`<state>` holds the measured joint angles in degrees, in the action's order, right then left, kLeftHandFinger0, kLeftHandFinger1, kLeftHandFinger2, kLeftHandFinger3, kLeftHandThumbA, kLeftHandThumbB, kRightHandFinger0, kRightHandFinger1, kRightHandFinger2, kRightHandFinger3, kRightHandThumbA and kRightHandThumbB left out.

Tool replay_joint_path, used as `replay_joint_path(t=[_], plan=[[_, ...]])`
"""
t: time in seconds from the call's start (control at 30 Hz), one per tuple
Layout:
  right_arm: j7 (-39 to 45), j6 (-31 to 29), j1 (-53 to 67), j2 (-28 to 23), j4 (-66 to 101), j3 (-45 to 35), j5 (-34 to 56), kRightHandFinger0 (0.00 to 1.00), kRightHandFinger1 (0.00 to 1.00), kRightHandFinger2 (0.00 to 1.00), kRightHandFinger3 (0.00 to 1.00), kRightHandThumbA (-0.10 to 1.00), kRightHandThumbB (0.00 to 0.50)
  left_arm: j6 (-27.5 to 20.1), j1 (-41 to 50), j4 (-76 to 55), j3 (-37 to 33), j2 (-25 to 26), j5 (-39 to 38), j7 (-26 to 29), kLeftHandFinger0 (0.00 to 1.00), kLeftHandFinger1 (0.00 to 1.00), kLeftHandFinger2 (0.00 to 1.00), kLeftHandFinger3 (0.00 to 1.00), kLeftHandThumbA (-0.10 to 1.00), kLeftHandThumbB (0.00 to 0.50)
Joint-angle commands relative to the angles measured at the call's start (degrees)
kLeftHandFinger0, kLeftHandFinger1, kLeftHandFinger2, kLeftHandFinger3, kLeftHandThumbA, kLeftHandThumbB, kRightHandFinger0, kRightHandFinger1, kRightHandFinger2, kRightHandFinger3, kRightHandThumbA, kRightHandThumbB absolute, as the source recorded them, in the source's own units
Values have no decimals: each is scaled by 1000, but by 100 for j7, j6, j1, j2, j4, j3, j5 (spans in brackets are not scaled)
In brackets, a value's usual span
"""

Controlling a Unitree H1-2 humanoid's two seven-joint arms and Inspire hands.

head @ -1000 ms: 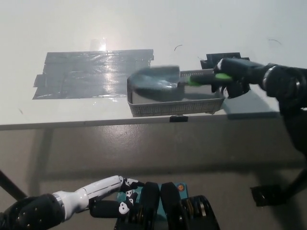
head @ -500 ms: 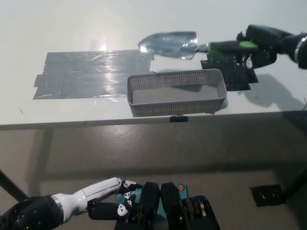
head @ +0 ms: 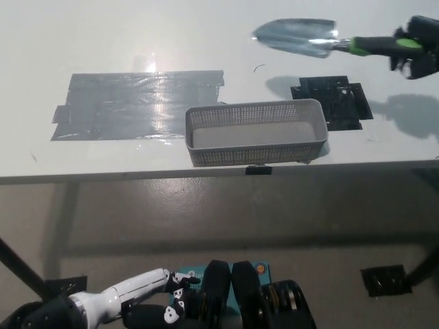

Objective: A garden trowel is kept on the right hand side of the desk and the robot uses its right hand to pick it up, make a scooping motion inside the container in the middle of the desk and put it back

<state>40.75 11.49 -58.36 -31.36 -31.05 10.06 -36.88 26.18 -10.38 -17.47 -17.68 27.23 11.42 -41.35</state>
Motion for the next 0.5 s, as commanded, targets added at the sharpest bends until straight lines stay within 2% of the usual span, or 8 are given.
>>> replay_joint_path(t=[0.0,0.1,0.17,0.2,0.27,0.3,0.37,0.47], plan=[[-862,377,-97,-234,-473,-171,11,0,235,555,436,-100,0,75,49,-194,128,88,-58,105,1000,1000,1000,1000,1000,468],[-1049,534,-103,-271,-814,-91,-50,0,283,680,634,-100,14,75,108,-209,164,95,-85,123,1000,1000,1000,1000,1000,452],[-1149,525,-102,-274,-900,-69,-36,0,314,701,689,-100,18,75,116,-230,168,101,-77,144,1000,1000,1000,1000,1000,448],[-1343,396,-150,-267,-1350,-31,-14,0,375,713,612,-100,0,75,128,-227,186,90,-100,143,1000,1000,1000,1000,1000,431],[-1407,397,-79,-249,-1405,-105,117,0,368,683,640,-100,6,75,147,-239,206,92,-128,165,1000,1000,1000,1000,1000,422],[-1471,366,-82,-240,-1484,-90,125,0,356,656,569,-100,23,75,149,-239,211,91,-132,171,1000,1000,1000,1000,1000,419],[-1607,310,-92,-222,-1713,12,75,0,339,624,514,-100,1,45,126,-226,201,102,-98,189,1000,1000,1000,1000,1000,430],[-1648,263,68,-109,-1699,172,58,0,391,685,493,-100,0,49,106,-240,186,126,-62,171,1000,1000,1000,1000,1000,433]])
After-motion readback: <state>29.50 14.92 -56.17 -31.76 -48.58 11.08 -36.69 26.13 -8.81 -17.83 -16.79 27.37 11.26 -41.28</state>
